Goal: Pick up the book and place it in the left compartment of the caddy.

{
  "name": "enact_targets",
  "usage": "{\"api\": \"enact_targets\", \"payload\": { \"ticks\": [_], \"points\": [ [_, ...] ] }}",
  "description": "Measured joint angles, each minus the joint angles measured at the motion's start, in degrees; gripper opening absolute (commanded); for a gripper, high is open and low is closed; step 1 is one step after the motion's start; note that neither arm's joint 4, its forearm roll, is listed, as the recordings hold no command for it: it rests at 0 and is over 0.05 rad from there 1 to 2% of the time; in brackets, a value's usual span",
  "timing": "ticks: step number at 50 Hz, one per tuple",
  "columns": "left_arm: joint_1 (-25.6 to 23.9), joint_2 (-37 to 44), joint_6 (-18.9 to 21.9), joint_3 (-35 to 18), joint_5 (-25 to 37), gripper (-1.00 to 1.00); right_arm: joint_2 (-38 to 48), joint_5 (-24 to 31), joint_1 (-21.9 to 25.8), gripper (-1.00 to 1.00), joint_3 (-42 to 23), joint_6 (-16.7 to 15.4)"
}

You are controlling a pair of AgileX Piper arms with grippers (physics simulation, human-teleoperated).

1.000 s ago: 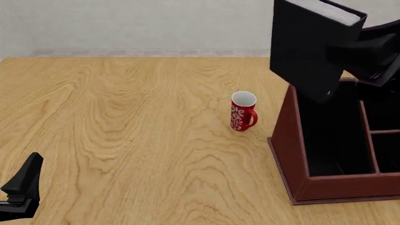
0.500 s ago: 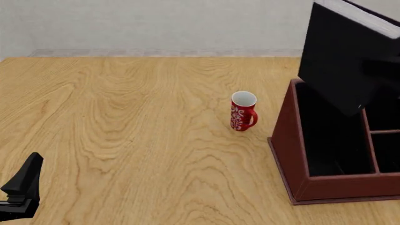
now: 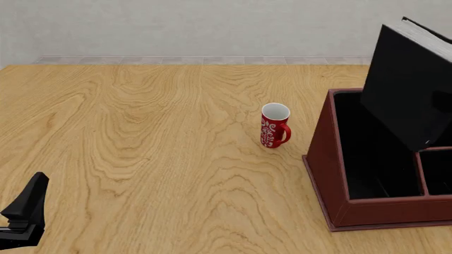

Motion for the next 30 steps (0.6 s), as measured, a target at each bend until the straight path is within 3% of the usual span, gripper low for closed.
{"api": "enact_targets", "payload": {
  "ticks": [30],
  "points": [
    [0.0, 0.0, 0.0, 0.0, 0.0, 1.0, -3.23, -5.23, -6.17, -1.0, 8.72, 4.15]
  ]
}}
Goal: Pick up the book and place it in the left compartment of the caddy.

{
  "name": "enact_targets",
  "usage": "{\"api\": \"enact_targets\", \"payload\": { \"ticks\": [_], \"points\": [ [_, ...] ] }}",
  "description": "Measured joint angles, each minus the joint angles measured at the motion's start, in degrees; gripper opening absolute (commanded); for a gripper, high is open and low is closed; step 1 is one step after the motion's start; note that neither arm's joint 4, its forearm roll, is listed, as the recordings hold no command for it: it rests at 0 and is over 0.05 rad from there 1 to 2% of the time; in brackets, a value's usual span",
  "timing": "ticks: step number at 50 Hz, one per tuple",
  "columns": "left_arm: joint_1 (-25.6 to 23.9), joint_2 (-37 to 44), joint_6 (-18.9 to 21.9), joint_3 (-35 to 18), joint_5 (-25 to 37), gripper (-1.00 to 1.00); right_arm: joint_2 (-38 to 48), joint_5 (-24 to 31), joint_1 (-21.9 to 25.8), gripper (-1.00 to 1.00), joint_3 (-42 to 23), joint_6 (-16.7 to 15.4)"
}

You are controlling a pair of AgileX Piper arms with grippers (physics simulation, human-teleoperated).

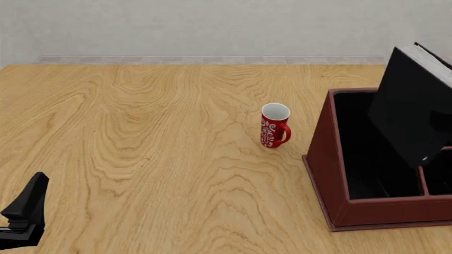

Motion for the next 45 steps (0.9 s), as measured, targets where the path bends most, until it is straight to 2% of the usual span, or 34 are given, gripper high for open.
{"api": "enact_targets", "payload": {
  "ticks": [16, 45],
  "points": [
    [0.0, 0.0, 0.0, 0.0, 0.0, 1.0, 0.69, -5.26, -1.49, -1.0, 5.01, 1.65],
    [0.0, 0.0, 0.0, 0.0, 0.0, 1.0, 1.49, -15.36, -5.16, -1.0, 13.99, 0.52]
  ]
}}
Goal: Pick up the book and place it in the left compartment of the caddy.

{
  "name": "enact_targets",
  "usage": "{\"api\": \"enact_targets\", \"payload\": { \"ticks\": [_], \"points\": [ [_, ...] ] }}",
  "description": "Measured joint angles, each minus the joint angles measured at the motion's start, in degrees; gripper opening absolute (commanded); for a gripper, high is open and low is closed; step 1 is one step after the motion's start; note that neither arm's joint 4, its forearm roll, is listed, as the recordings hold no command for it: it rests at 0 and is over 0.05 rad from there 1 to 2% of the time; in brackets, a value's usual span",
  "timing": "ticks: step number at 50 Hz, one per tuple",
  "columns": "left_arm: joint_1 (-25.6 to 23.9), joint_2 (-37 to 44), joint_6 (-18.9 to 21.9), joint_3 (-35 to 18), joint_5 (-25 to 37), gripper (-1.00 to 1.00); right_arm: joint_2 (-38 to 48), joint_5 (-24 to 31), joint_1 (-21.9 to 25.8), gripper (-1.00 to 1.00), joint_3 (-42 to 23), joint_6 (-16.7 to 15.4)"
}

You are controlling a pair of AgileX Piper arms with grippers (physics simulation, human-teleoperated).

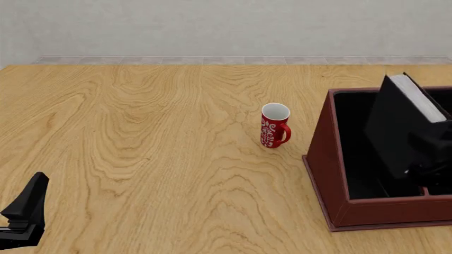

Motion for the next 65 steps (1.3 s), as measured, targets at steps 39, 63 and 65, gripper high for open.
{"api": "enact_targets", "payload": {
  "ticks": [39, 63, 65],
  "points": [
    [0.0, 0.0, 0.0, 0.0, 0.0, 1.0, 6.8, -13.46, -1.52, -1.0, 8.49, 1.11],
    [0.0, 0.0, 0.0, 0.0, 0.0, 1.0, 13.83, -22.03, -2.61, -1.0, 12.06, 1.17],
    [0.0, 0.0, 0.0, 0.0, 0.0, 1.0, 14.38, -22.69, -2.71, -1.0, 12.3, 1.19]
  ]
}}
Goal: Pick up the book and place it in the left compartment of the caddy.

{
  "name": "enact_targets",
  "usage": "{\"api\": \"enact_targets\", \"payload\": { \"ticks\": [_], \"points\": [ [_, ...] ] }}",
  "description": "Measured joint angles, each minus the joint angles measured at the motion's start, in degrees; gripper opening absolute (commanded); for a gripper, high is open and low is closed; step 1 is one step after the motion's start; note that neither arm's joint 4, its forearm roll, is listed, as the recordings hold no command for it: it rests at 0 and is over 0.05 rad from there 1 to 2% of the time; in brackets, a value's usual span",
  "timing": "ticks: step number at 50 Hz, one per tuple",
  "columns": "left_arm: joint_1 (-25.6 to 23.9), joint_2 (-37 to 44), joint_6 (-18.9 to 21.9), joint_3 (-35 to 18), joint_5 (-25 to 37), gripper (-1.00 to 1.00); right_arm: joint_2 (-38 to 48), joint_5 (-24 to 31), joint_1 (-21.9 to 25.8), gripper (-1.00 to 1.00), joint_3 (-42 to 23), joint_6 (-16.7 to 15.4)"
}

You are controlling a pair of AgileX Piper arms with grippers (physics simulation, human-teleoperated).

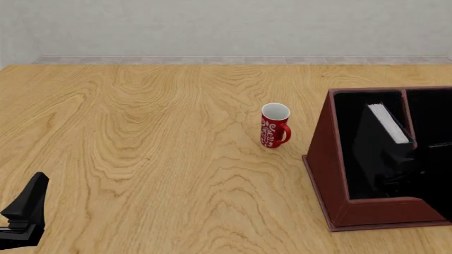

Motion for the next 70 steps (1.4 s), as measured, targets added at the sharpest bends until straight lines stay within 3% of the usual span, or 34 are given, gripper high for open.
{"api": "enact_targets", "payload": {
  "ticks": [46, 70],
  "points": [
    [0.0, 0.0, 0.0, 0.0, 0.0, 1.0, 14.3, -17.45, -0.65, -1.0, 5.15, 1.91],
    [0.0, 0.0, 0.0, 0.0, 0.0, 1.0, 19.93, -24.03, -1.03, -1.0, 6.81, 2.37]
  ]
}}
